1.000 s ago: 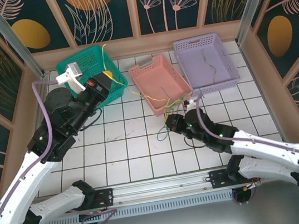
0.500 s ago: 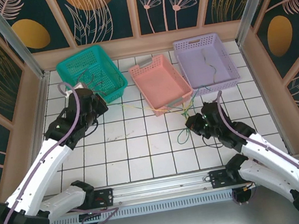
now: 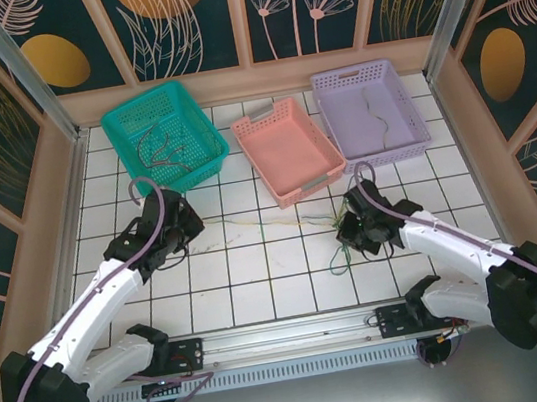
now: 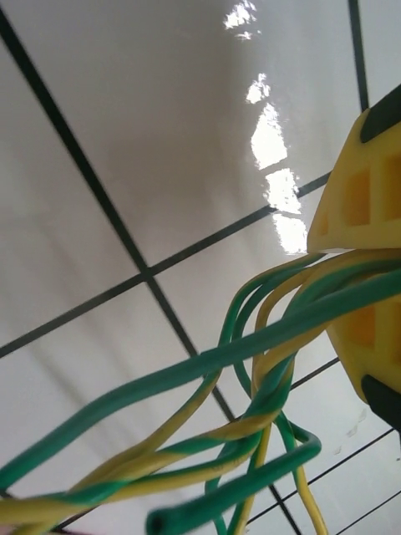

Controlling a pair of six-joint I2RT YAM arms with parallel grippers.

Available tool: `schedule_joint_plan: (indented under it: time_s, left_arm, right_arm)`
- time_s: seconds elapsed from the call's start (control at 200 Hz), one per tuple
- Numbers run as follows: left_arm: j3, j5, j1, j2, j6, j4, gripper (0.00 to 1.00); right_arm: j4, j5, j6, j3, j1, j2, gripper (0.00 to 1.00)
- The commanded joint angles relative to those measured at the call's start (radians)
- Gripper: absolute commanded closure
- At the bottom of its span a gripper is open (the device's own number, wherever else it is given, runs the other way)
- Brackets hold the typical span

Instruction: Untangle the cables

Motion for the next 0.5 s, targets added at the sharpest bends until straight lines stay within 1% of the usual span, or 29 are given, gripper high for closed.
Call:
schedule_joint_plan:
  time_s: [0.0,0.015,0.06,0.12,0.16,0.195,0.285,0.33,0.365,0.375,0.42,0.445,0.495]
  left_arm:
    - [-0.037,-0.149,0.041,0.018,0.043,0.029,1.00]
    - [-0.053,-0.127,0.041,0.020,0.040,0.054,1.00]
    - [-0.090,-0.057,0.041,0.022,0.023,0.116,1.00]
    - [-0.132,0.003,0.040,0.022,-0.002,0.185,1.00]
    - [-0.142,0.015,0.040,0.022,-0.011,0.197,1.00]
    - [-0.144,0.021,0.040,0.021,-0.011,0.202,1.00]
    - [-0.135,0.022,0.040,0.014,0.009,0.189,1.00]
    - [-0.128,0.020,0.040,0.010,0.016,0.176,1.00]
    - [-0.124,0.026,0.040,0.005,0.016,0.171,1.00]
    - [-0.124,0.027,0.040,0.003,0.014,0.170,1.00]
    - [-0.123,0.048,0.040,-0.005,-0.005,0.168,1.00]
    - [-0.129,0.067,0.040,-0.010,-0.029,0.177,1.00]
    - [-0.152,0.114,0.039,-0.025,-0.097,0.210,1.00]
  right_arm:
    - [-0.142,0.132,-0.054,-0.030,-0.065,0.064,0.94]
    - [-0.133,0.106,-0.060,-0.028,-0.063,0.075,0.94]
    - [-0.115,0.087,-0.074,-0.027,-0.059,0.110,0.92]
    - [-0.103,0.076,-0.087,-0.027,-0.053,0.153,0.83]
    - [-0.106,0.079,-0.087,-0.027,-0.050,0.174,0.78]
    - [-0.108,0.079,-0.086,-0.028,-0.048,0.180,0.75]
    - [-0.110,0.088,-0.078,-0.026,-0.043,0.145,0.70]
    - [-0.107,0.090,-0.078,-0.022,-0.044,0.114,0.70]
    - [-0.107,0.092,-0.084,-0.019,-0.044,0.091,0.72]
    - [-0.106,0.094,-0.085,-0.018,-0.043,0.086,0.74]
    - [-0.104,0.091,-0.104,-0.013,-0.043,0.065,0.89]
    - [-0.100,0.083,-0.120,-0.009,-0.043,0.056,1.00]
    - [-0.086,0.058,-0.155,-0.001,-0.040,0.043,1.00]
